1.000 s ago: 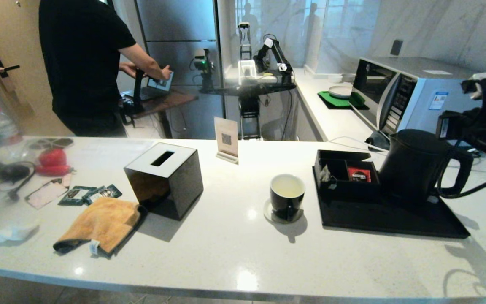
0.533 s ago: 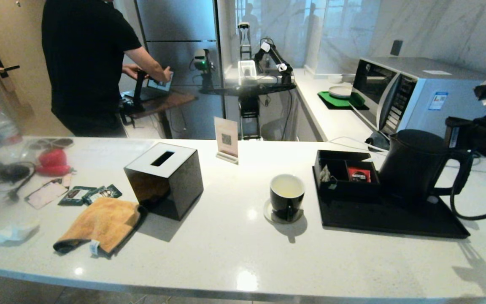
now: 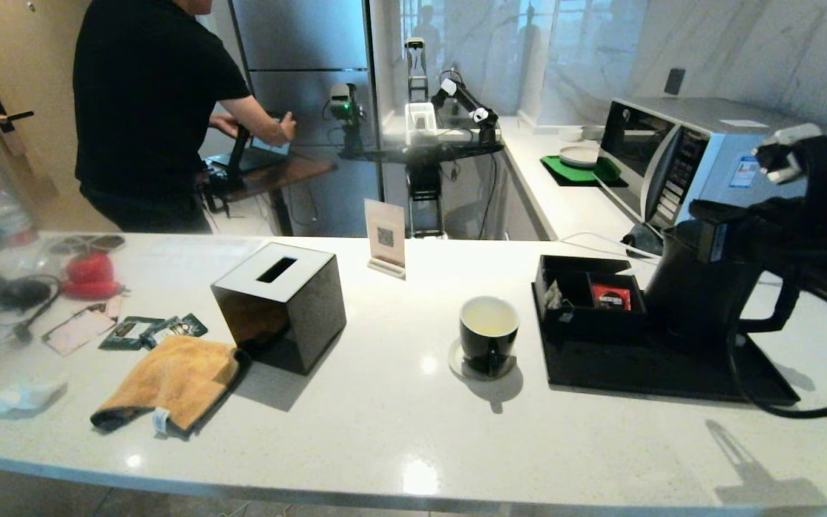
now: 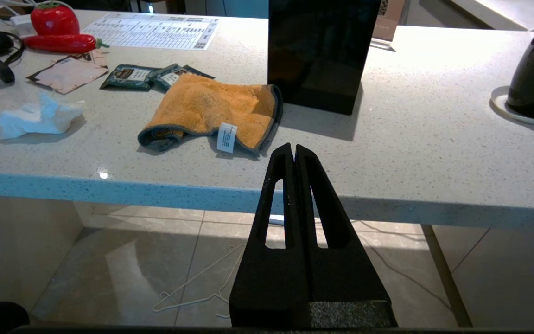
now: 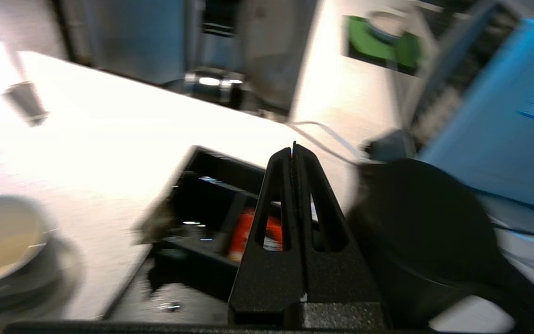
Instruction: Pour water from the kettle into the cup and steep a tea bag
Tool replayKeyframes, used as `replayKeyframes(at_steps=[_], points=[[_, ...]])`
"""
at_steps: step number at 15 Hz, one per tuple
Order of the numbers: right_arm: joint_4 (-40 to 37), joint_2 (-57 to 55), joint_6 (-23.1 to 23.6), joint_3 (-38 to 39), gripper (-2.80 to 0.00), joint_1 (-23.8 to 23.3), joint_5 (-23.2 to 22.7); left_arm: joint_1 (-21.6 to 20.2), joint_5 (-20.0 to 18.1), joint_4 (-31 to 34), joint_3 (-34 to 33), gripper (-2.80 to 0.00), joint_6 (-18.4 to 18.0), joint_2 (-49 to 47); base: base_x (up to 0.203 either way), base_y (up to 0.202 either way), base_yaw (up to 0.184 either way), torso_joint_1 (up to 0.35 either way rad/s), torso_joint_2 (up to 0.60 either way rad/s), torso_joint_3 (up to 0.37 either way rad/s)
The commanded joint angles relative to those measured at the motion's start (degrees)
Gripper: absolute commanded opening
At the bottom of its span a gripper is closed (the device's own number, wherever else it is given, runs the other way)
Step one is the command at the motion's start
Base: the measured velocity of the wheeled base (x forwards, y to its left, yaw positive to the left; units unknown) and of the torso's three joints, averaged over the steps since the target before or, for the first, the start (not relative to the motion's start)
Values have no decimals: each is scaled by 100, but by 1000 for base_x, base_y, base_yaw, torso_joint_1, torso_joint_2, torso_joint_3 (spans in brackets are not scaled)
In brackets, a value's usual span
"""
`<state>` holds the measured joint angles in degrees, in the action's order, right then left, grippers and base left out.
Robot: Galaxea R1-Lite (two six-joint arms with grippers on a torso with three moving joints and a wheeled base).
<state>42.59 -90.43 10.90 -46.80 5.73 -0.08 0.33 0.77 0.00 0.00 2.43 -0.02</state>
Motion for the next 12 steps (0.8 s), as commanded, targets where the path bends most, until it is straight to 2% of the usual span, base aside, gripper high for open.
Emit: replayKeyframes(at_steps=[1,8,12], points=[[-20,-67,9,13,-280,441,14,2,2,0,0,-280,4,-6,0,0,0,0,0,0],[-955,-401,35,-190,-280,730,29,2,2,0,0,-280,4,-6,0,0,0,0,0,0],[-2050,-527,-3,-798,-280,932,-4,2,2,0,0,-280,4,-6,0,0,0,0,0,0]])
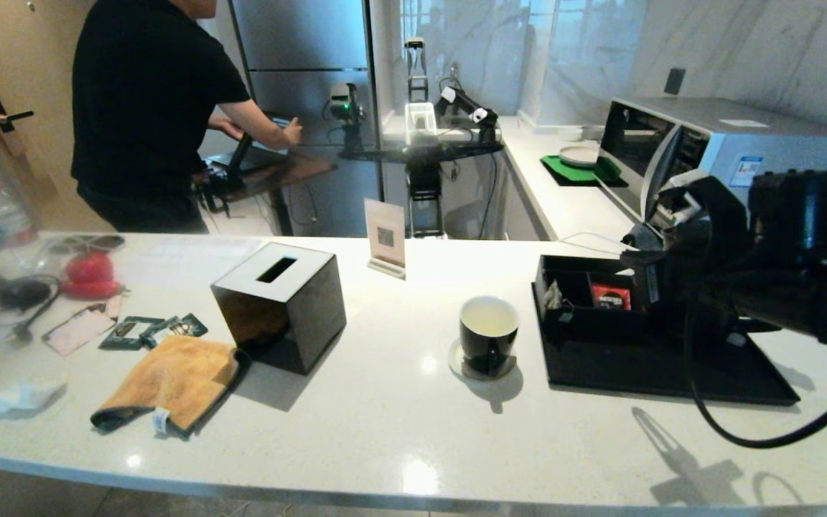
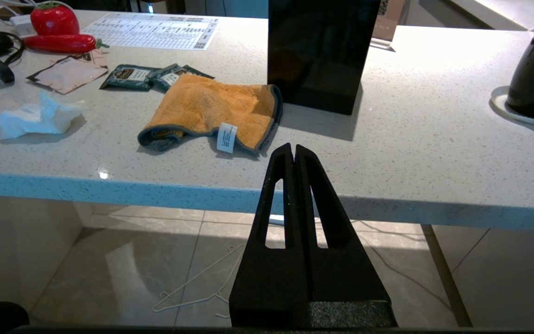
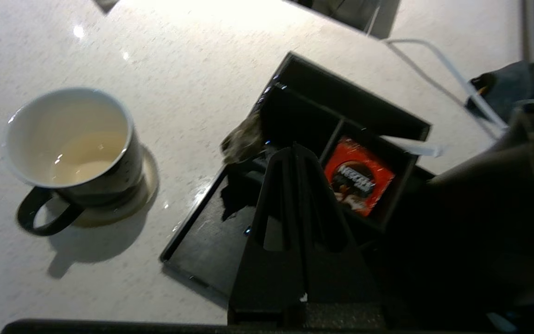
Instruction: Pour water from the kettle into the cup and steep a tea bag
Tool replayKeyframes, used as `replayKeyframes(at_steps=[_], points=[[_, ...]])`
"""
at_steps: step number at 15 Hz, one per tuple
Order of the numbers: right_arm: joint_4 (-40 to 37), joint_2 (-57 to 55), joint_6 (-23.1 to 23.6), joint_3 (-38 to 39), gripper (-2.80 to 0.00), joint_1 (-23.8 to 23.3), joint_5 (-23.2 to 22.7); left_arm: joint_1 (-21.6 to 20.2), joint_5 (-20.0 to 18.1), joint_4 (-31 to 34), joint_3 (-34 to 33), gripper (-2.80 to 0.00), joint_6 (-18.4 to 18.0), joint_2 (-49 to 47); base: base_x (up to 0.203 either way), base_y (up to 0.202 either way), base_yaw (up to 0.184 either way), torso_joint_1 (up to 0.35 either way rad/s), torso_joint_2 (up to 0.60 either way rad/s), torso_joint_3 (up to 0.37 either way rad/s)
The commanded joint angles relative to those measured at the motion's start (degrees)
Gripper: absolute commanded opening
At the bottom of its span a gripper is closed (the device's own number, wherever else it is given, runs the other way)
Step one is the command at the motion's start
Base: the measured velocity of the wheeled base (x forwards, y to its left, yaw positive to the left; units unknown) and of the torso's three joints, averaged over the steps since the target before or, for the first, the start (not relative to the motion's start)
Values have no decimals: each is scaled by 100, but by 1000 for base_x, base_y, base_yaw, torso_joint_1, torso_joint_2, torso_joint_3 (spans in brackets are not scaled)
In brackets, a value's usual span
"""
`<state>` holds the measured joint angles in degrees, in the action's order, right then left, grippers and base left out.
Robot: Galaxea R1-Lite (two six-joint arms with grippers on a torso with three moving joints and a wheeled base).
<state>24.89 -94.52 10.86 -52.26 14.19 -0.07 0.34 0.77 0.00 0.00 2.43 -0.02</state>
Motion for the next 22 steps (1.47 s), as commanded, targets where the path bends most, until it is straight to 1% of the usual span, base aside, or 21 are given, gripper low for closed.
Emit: replayKeyframes(at_steps=[1,6,10,12,14,15,17,19,21,22], points=[[-480,-201,-26,-427,-280,132,-3,1,2,0,0,-280,4,-6,0,0,0,0,0,0],[-2010,-609,-376,-1383,-280,344,46,1,2,0,0,-280,4,-6,0,0,0,0,0,0],[-2516,-975,-447,-1897,-280,364,52,1,2,0,0,-280,4,-6,0,0,0,0,0,0],[-2903,-1122,-493,-2244,-280,362,53,1,2,0,0,-280,4,-6,0,0,0,0,0,0],[-3352,-1289,-705,-2655,-280,364,93,1,2,0,0,-280,4,-6,0,0,0,0,0,0],[-3622,-1408,-837,-2895,-280,394,294,1,2,0,0,-280,4,-6,0,0,0,0,0,0],[-4011,-1649,-1300,-3345,-280,499,644,1,2,0,0,-280,4,-6,0,0,0,0,0,0],[-4399,-1861,-1570,-3753,-280,567,748,1,2,0,0,-280,4,-6,0,0,0,0,0,0],[-4532,-2027,-1717,-3983,-280,609,763,1,2,0,0,-280,4,-6,0,0,0,0,0,0],[-4528,-2069,-1728,-4018,0,611,763,1,2,0,0,-280,4,1,0,0,0,0,0,0]])
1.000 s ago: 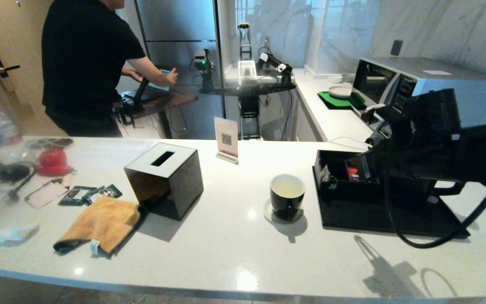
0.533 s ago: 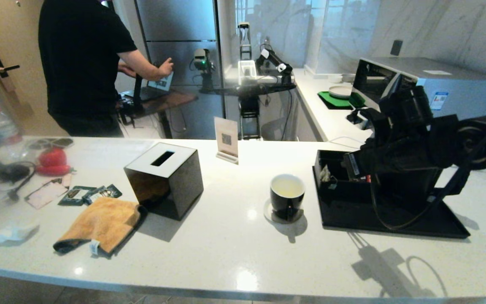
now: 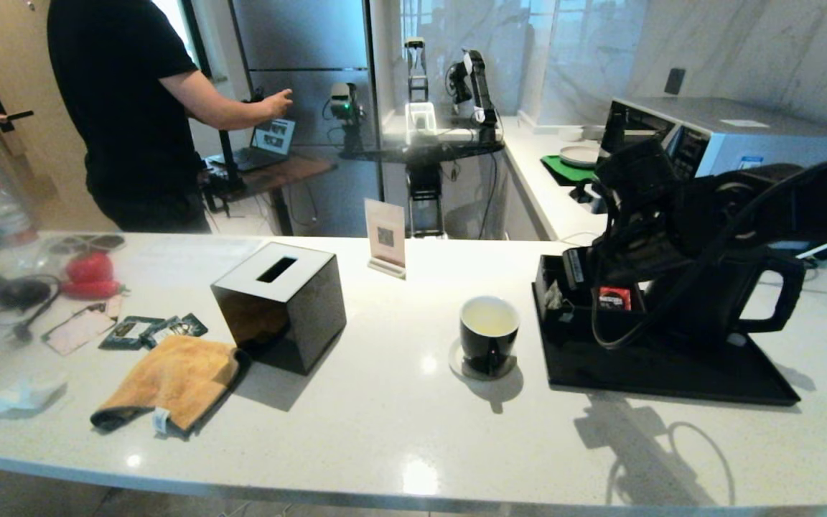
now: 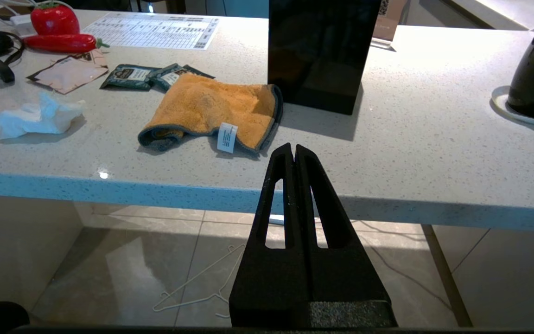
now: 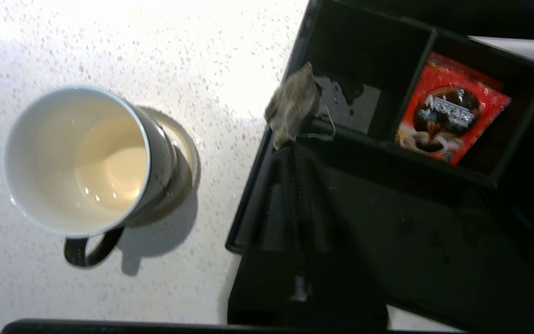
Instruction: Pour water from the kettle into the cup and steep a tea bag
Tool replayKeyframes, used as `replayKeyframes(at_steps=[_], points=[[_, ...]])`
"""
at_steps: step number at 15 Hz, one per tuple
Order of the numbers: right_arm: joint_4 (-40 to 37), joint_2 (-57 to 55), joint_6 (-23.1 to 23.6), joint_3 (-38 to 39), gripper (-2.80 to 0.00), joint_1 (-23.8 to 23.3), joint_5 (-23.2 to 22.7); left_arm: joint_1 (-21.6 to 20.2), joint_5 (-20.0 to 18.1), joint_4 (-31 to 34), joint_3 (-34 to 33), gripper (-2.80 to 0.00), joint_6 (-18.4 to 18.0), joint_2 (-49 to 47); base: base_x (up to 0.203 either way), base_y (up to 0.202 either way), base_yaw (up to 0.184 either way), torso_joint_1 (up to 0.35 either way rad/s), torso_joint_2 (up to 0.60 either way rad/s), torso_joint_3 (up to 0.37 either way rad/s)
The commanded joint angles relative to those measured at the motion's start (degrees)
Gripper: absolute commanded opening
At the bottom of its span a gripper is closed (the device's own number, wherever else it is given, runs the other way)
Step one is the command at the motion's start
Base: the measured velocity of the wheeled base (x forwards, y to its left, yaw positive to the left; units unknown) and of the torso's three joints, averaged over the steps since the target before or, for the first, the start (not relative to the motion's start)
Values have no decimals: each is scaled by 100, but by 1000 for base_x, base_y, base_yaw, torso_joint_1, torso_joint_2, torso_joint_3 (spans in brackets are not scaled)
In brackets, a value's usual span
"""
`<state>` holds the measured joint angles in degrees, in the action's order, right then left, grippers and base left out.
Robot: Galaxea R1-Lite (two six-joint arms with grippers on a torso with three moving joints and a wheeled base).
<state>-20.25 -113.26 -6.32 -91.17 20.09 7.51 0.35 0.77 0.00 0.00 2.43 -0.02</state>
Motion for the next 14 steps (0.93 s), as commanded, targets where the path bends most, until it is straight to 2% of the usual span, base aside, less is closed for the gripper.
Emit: replayKeyframes(at_steps=[1,10,14], points=[[-14,-215,-10,-147,0,21,4,0,2,0,0,-280,4,-6,0,0,0,0,0,0],[124,-559,25,-147,0,15,87,0,2,0,0,-280,4,-6,0,0,0,0,0,0],[554,-790,25,-154,0,12,291,0,2,0,0,-280,4,-6,0,0,0,0,0,0]])
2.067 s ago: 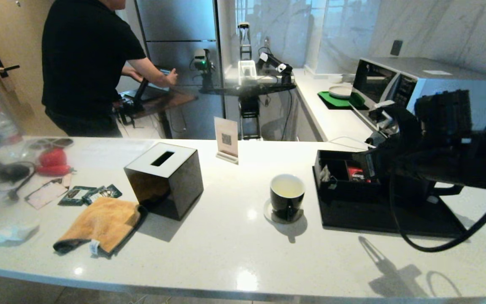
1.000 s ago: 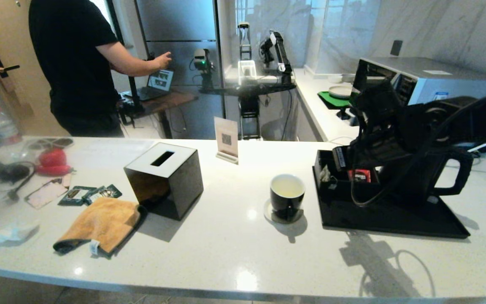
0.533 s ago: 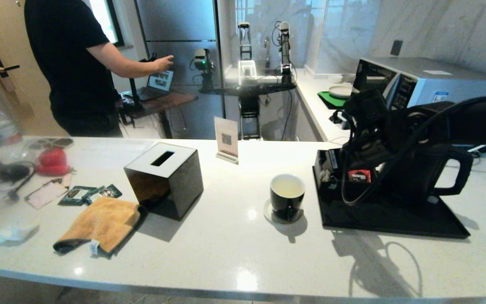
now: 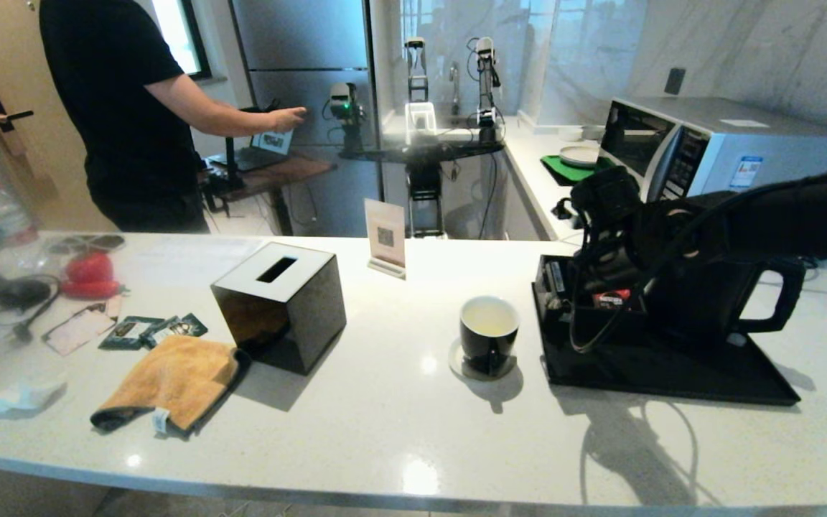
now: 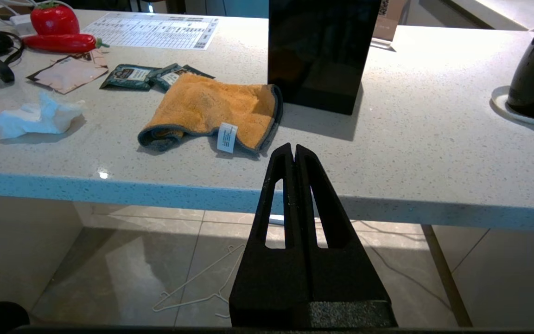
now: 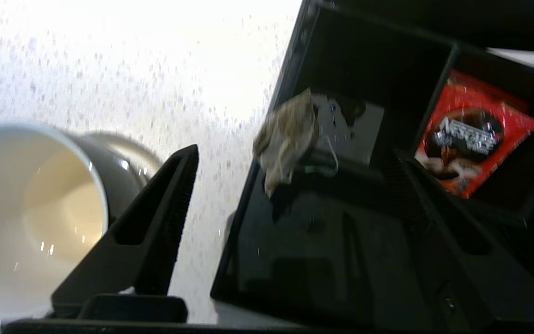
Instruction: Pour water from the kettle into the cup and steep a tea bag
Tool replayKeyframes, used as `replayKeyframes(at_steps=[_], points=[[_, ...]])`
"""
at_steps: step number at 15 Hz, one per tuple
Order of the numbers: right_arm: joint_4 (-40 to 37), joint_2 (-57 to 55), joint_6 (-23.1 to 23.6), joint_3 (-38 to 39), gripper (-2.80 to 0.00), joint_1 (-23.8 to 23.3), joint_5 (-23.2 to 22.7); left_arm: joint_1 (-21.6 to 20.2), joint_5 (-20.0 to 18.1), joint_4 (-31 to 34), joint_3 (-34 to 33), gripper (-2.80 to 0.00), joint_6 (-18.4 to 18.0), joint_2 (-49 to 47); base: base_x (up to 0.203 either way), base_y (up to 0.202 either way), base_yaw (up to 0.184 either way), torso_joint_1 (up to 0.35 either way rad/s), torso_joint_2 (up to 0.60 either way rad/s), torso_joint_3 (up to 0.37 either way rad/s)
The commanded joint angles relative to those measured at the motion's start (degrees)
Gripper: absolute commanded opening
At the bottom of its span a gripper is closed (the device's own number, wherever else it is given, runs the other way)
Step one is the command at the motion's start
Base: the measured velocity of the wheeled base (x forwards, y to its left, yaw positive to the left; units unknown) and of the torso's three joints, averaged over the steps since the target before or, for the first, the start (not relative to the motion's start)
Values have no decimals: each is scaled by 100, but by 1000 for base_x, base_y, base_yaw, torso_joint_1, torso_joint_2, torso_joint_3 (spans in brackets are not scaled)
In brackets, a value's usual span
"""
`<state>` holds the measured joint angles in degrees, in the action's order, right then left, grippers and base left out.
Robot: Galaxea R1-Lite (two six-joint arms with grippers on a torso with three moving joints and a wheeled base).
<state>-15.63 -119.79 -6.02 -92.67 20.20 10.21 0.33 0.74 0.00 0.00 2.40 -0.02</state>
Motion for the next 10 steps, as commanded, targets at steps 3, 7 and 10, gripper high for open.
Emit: replayKeyframes(at_steps=[3,7,10], points=[[437,-281,-13,-5,0,2,130,2,5,0,0,-280,6,-6,0,0,0,0,0,0],[473,-361,-13,-5,0,2,139,2,5,0,0,-280,6,-6,0,0,0,0,0,0],[466,-420,-51,-119,0,2,131,2,5,0,0,-280,6,-6,0,0,0,0,0,0]])
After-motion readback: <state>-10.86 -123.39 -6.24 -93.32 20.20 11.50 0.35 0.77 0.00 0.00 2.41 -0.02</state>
